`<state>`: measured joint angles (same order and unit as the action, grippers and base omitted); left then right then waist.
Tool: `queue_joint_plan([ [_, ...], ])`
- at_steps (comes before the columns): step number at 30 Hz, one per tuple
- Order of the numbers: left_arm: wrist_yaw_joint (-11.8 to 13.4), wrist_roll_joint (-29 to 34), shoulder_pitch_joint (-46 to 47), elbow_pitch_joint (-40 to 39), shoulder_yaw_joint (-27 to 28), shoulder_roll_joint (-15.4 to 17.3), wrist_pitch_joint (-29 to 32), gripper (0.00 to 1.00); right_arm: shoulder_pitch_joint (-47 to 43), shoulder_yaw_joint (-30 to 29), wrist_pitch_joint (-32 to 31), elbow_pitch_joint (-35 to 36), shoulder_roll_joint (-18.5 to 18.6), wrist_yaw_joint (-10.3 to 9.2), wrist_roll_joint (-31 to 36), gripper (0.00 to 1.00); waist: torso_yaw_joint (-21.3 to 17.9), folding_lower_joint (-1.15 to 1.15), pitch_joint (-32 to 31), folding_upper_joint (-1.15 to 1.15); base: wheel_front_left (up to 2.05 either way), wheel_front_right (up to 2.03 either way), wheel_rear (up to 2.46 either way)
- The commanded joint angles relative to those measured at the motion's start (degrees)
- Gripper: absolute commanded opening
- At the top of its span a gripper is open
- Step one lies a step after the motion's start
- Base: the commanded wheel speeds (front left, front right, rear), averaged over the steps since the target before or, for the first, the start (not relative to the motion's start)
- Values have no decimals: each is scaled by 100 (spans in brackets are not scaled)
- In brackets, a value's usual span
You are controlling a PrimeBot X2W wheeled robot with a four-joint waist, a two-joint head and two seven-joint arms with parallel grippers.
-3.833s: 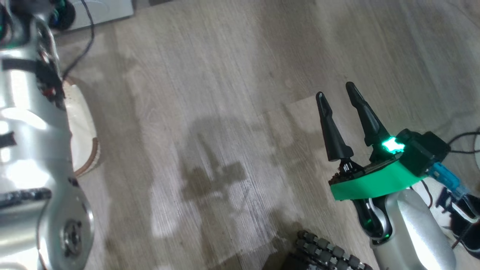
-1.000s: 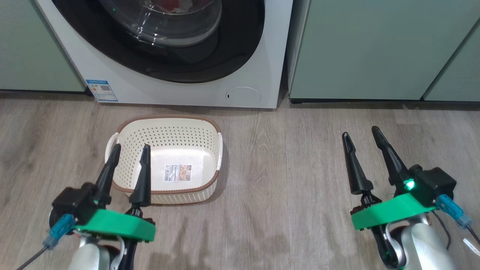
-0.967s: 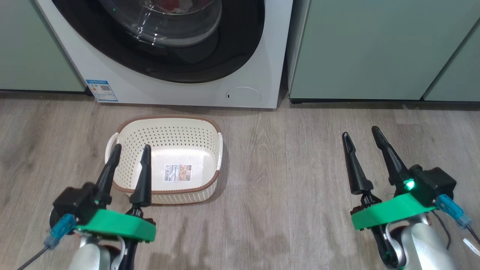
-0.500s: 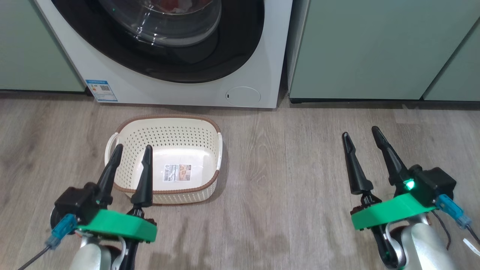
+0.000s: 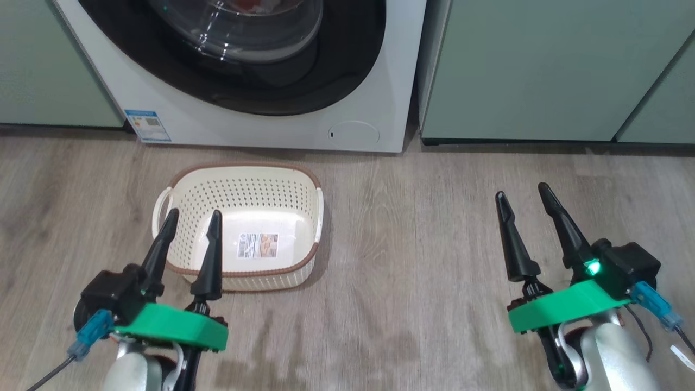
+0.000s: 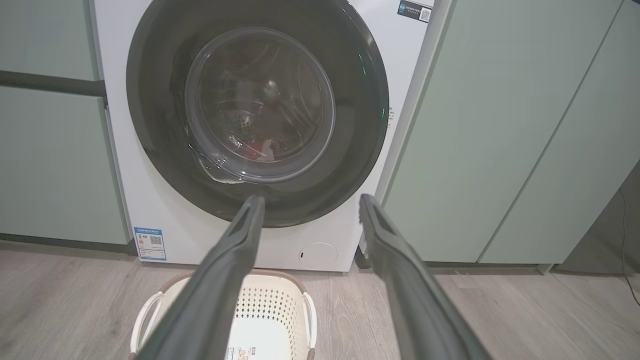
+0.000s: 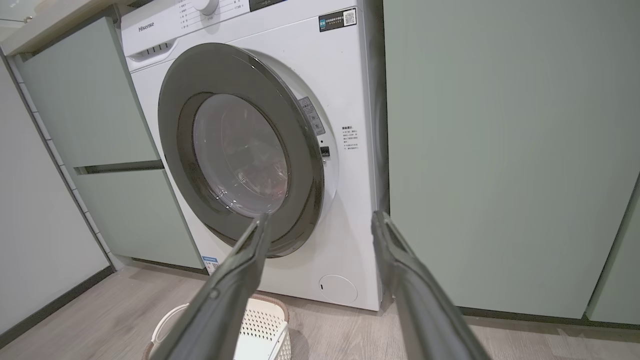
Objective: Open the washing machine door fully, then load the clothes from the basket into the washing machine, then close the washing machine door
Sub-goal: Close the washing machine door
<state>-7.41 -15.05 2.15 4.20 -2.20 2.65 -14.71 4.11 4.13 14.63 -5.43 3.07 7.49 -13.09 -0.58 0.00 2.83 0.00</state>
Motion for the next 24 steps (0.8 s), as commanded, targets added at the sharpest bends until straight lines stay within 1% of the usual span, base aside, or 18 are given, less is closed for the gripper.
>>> queue_joint_plan([
  [1, 1, 38, 249, -209, 132, 23, -29, 100, 199, 131, 37, 204, -19, 0, -14, 100, 20, 0, 45, 0, 0, 0, 0],
  [2, 1, 37, 261, -218, 120, 23, -29, 100, 205, 155, 37, 188, -19, 0, -28, 93, 34, 0, 79, 0, 0, 0, 0],
  [3, 1, 37, 276, -230, 107, 23, -29, 100, 224, 146, 37, 200, -19, 0, -22, 44, 51, 0, 122, 0, 0, 0, 0],
  [4, 1, 35, 295, -241, 93, 23, -29, 100, 243, 141, 37, 205, -19, 0, -9, 0, 72, 0, 171, 0, 0, 0, 0],
  [8, 1, 16, 414, -291, 37, 23, -29, 100, 399, 205, 37, 274, -19, 0, 134, 0, 202, 0, 461, 0, 0, 0, 0],
  [11, 0, 2, 549, -298, -22, 23, -29, 100, 648, 366, 37, 292, -13, 0, 284, 0, 347, 0, 754, 0, 0, 0, 0],
  [14, -1, -34, 731, -311, -99, 23, -29, 100, 1041, 592, 37, 281, 119, 0, 338, 0, 519, 0, 1077, 0, 0, 0, 0],
  [19, -3, -109, 1049, -371, -254, 23, -29, 100, 1982, 1042, 37, 92, 574, 0, 358, 0, 835, 0, 1654, 0, 0, 0, 0],
  [22, -4, -168, 1252, -411, -329, 23, -29, 100, 2733, 1434, 37, -154, 950, 0, 322, 0, 996, 0, 1996, 0, 0, 0, 0],
  [24, -5, -195, 1390, -468, -360, 23, -29, 100, 3287, 1675, 37, -377, 1146, 0, 159, 0, 1088, 0, 2222, 0, 0, 0, 0],
])
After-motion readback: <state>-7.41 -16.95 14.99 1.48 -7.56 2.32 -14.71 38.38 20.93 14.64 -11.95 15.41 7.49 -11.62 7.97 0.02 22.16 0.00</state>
